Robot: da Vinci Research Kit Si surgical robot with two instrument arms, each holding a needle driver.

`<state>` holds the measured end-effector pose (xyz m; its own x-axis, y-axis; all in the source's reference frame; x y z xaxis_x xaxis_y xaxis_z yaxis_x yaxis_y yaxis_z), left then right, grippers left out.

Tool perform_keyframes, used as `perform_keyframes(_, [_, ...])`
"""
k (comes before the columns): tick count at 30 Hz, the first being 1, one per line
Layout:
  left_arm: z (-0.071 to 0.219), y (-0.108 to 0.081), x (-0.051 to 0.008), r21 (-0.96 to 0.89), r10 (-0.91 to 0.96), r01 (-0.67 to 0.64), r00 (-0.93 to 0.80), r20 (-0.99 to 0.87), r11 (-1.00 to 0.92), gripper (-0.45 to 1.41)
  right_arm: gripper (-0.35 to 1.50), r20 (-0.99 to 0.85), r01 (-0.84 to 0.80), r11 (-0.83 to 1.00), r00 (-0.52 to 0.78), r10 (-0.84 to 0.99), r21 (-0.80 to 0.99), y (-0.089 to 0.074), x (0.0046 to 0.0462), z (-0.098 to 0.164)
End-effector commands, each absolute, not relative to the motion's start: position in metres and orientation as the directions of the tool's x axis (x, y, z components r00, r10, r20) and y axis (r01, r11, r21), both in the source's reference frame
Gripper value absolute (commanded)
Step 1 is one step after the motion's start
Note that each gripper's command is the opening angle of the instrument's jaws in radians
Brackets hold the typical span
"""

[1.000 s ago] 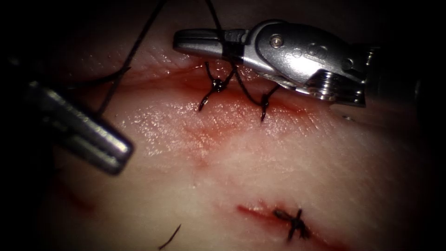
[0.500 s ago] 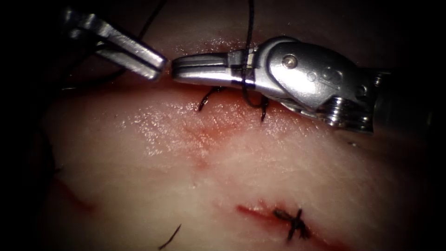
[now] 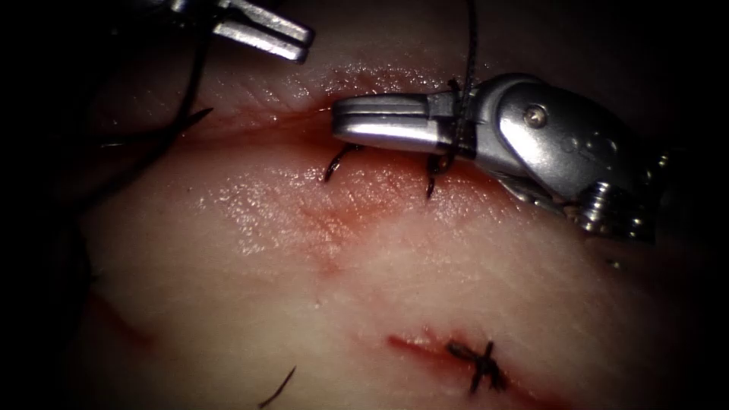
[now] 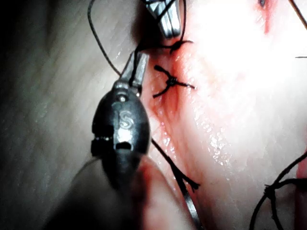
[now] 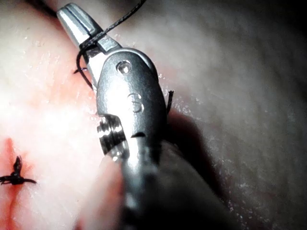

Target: Wound Closure

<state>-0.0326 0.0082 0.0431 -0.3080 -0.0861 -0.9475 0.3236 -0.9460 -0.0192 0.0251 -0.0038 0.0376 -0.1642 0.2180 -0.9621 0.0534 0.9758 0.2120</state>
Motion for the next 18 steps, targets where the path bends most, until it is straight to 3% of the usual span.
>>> perform_keyframes(1, [0.0439, 0.0084, -0.0336, -0.011, -0.092, 0.314, -0.311, -0.946, -0.949, -0.45, -0.35, -0.96, 0.046, 0.976, -0.175, 0.219, 0.214, -0.0036, 0.0257, 0.0378])
perform_keyframes(18, [0.046, 0.0039, -0.0377, 0.03, -0.132, 0.319, -0.302, -0.944, -0.947, -0.45, -0.35, -0.948, -0.115, 0.956, -0.203, 0.244, 0.27, -0.003, 0.0245, 0.0362])
